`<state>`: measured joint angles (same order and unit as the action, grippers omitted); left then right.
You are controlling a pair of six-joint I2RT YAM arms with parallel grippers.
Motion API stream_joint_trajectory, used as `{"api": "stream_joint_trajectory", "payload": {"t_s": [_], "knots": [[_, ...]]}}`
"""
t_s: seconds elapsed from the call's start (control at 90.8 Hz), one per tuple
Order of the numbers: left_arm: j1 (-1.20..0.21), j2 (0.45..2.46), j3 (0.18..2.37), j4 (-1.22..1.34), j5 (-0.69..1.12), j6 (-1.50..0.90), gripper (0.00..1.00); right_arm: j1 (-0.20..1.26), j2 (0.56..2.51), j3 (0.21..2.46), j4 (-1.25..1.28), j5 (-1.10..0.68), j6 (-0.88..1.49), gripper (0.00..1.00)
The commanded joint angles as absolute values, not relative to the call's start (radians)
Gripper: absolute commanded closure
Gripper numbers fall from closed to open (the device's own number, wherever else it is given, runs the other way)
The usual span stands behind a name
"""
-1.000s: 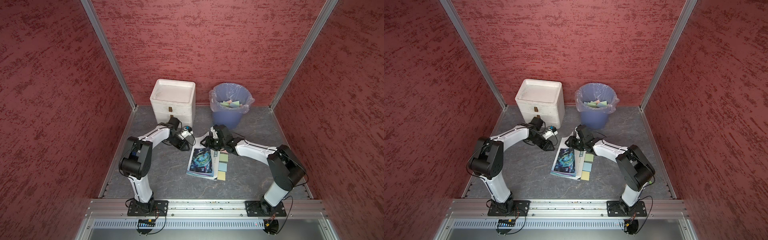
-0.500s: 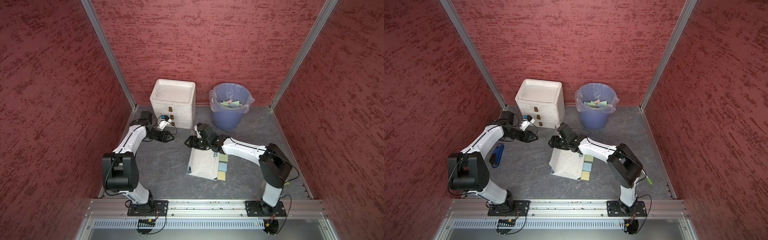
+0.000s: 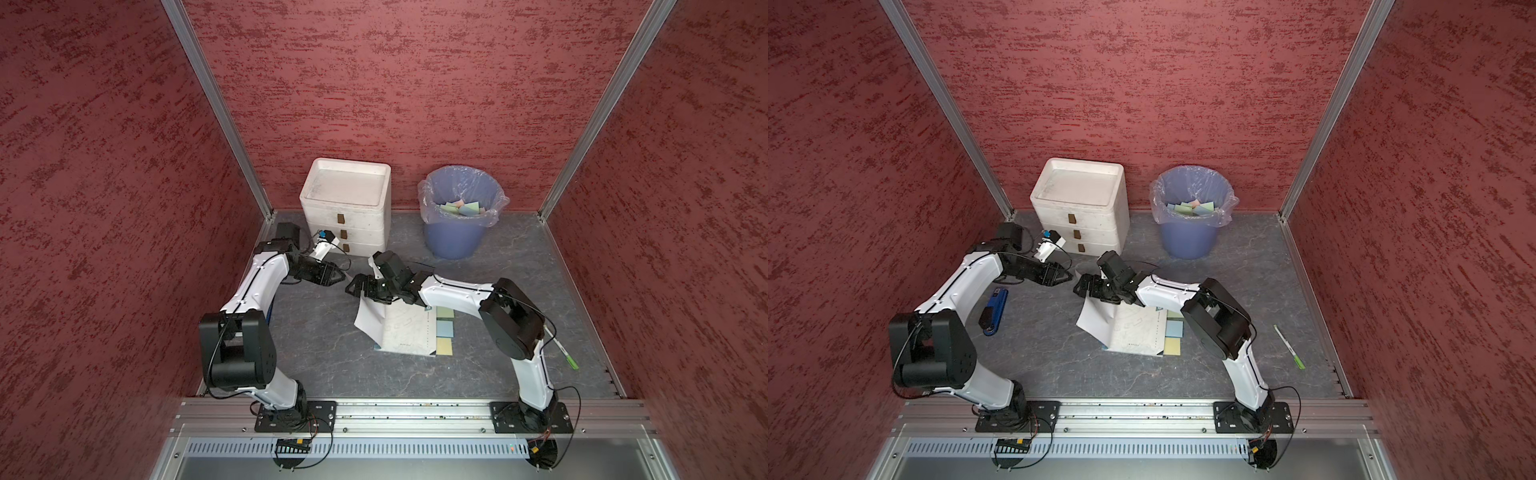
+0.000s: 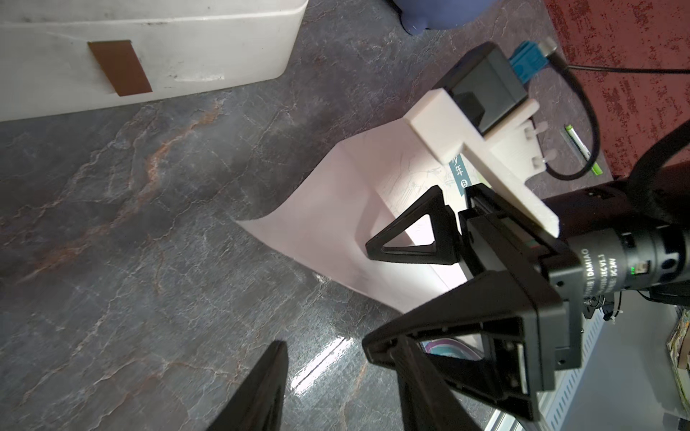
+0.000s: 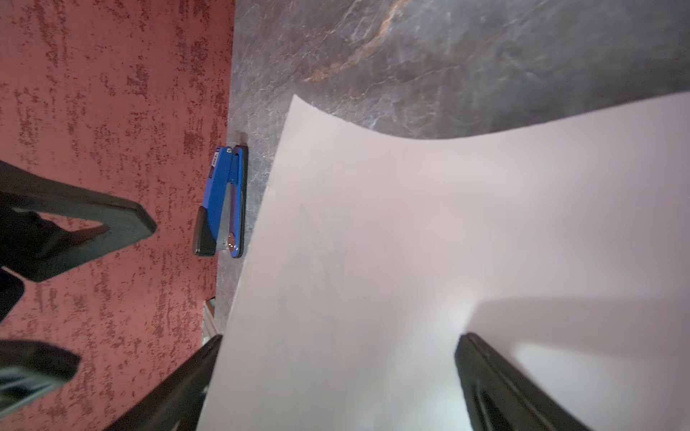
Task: Peel off the used sticky note
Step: Open the book at the center of the board.
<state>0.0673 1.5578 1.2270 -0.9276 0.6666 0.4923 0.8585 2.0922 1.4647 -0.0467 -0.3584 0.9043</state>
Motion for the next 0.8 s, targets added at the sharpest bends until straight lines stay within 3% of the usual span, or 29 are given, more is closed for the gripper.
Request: {"api": "stream_joint_trajectory", "payload": {"t_s": [0.0,0.485,0.793], "knots": [[0.069,1.55,1.219,-0.927,0.657,0.503,0.5,0.865,2.132,1.491,0.035,-0.451,0.956,0.02],[0.062,1.548,1.212,-0.913,0.596,0.496,0.5,0.851,2.157,1.485,0.162,-0.478,1.082,0.02],[-0.094,1.618,1.119,-0.866,0.489,0.459,0.54,0.691,1.859,1.25,0.026,-0.379,0.957,0.02]]}}
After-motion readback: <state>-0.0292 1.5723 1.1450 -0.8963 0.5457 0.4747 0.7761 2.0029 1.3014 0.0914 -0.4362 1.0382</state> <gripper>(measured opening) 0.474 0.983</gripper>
